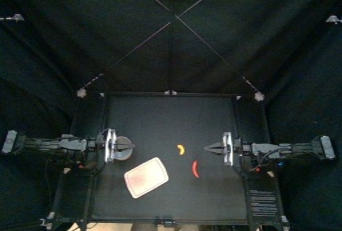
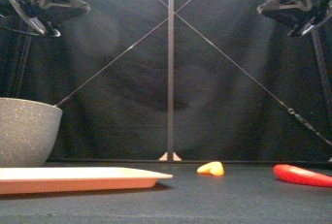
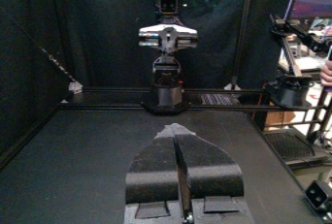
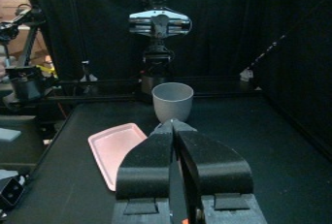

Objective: Pick the tangerine then place it on the pink plate
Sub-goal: Pick the tangerine

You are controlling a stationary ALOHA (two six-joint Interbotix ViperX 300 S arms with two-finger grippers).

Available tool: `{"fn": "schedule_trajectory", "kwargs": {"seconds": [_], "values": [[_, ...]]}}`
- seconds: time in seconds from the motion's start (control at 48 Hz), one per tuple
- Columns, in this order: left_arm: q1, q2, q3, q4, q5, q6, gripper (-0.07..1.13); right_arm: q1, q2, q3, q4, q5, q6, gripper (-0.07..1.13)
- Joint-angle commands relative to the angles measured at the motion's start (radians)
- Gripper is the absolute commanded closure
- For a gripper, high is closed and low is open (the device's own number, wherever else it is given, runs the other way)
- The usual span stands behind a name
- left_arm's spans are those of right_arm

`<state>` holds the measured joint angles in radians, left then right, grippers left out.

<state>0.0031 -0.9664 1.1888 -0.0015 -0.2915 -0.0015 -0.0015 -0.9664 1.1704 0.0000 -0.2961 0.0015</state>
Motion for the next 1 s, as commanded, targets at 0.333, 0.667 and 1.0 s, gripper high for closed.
{"fn": "schedule_trajectory", "kwargs": {"seconds": [0.333, 0.667, 1.0], "values": [[0.029, 0.006, -0.038, 0.003, 0.097, 0.008, 1.02, -0.094, 0.097, -0.043, 0.235, 0.126, 0.109, 0.68], [0.055, 0.006, -0.031, 0.003, 0.1, 0.005, 1.02, -0.221, 0.285, -0.095, 0.451, 0.184, 0.121, -0.01], [0.08, 0.006, -0.026, 0.0, 0.1, 0.005, 1.02, -0.357, 0.494, -0.227, 0.62, 0.463, 0.115, 0.01]]}}
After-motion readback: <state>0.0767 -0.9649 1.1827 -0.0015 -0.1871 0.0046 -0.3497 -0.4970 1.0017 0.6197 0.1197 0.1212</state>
